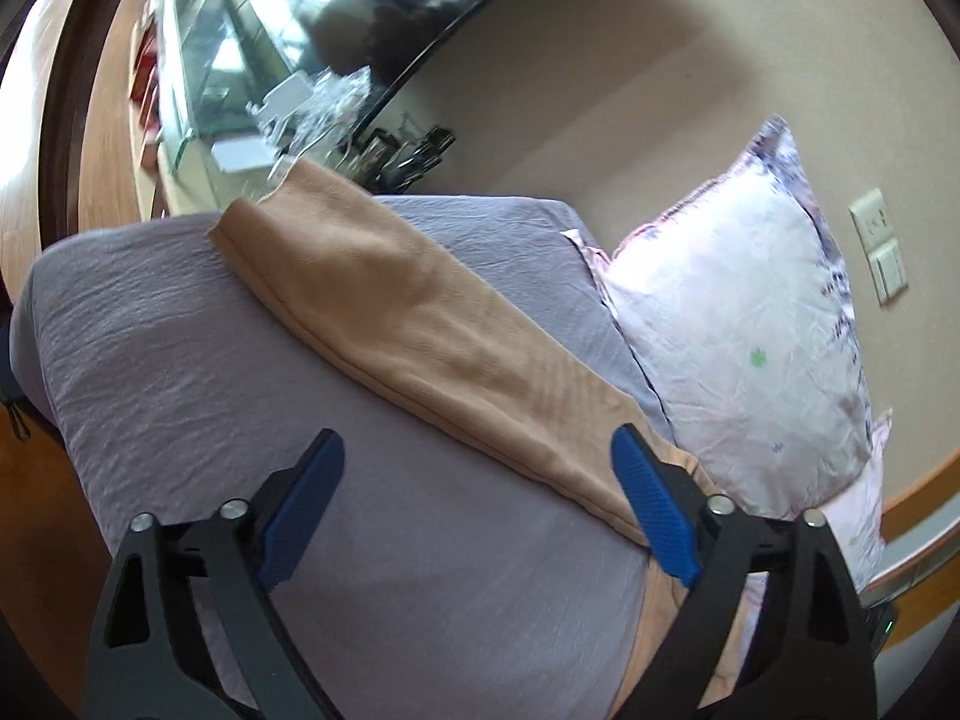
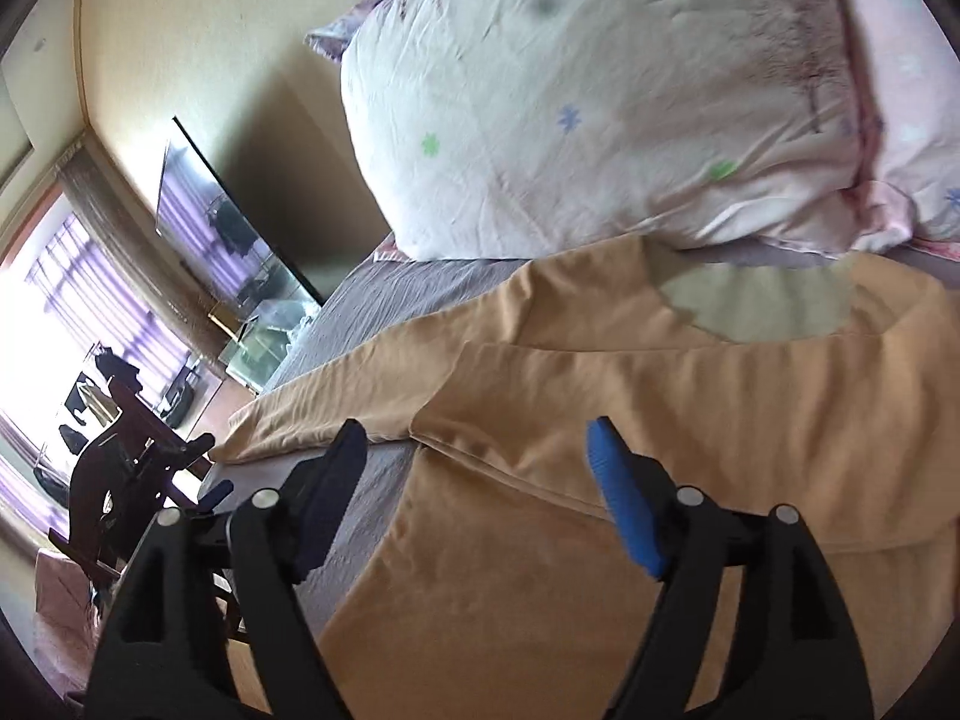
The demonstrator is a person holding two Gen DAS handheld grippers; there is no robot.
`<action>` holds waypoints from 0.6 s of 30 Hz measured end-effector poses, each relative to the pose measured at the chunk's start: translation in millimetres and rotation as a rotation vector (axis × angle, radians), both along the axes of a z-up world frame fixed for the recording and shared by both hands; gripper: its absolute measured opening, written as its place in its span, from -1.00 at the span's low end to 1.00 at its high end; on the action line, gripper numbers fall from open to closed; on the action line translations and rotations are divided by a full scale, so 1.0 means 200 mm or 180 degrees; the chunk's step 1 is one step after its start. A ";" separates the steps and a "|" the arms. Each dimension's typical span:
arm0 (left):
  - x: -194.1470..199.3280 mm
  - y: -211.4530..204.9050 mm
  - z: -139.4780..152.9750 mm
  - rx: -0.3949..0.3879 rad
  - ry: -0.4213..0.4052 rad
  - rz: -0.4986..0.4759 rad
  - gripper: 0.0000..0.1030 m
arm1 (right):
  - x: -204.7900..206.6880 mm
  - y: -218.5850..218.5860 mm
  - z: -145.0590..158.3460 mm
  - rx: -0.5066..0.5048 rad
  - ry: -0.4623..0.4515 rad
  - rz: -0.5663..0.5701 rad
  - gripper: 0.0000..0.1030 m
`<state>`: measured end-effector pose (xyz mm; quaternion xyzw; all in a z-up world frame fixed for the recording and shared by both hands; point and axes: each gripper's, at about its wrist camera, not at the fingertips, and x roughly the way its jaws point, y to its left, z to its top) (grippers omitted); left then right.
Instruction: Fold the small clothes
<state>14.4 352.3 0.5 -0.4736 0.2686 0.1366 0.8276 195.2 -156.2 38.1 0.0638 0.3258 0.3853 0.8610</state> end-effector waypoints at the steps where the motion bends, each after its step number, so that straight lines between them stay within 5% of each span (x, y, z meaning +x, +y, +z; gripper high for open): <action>1: 0.00 0.02 -0.01 -0.0018 0.0031 0.0056 0.60 | -0.14 -0.04 -0.04 0.0016 -0.0019 -0.0032 0.53; 9: 0.02 0.18 -0.04 -0.0540 0.0082 0.0359 0.49 | -0.28 -0.22 -0.08 0.0205 0.0043 -0.0075 0.61; 11: 0.04 0.20 -0.04 -0.0494 0.0156 0.0407 0.18 | -0.31 -0.25 -0.07 0.0255 0.0039 -0.0018 0.62; 13: 0.08 0.25 -0.07 -0.0470 0.0264 0.0406 -0.56 | -0.33 -0.27 -0.08 0.0293 0.0038 0.0036 0.65; 14: 0.10 0.27 -0.09 -0.0480 0.0302 0.0387 -0.75 | -0.34 -0.29 -0.08 0.0309 0.0034 0.0044 0.65; 18: 0.18 0.29 -0.05 -0.0352 0.0348 0.0352 -0.87 | -0.40 -0.41 -0.06 0.0362 -0.0041 -0.0015 0.65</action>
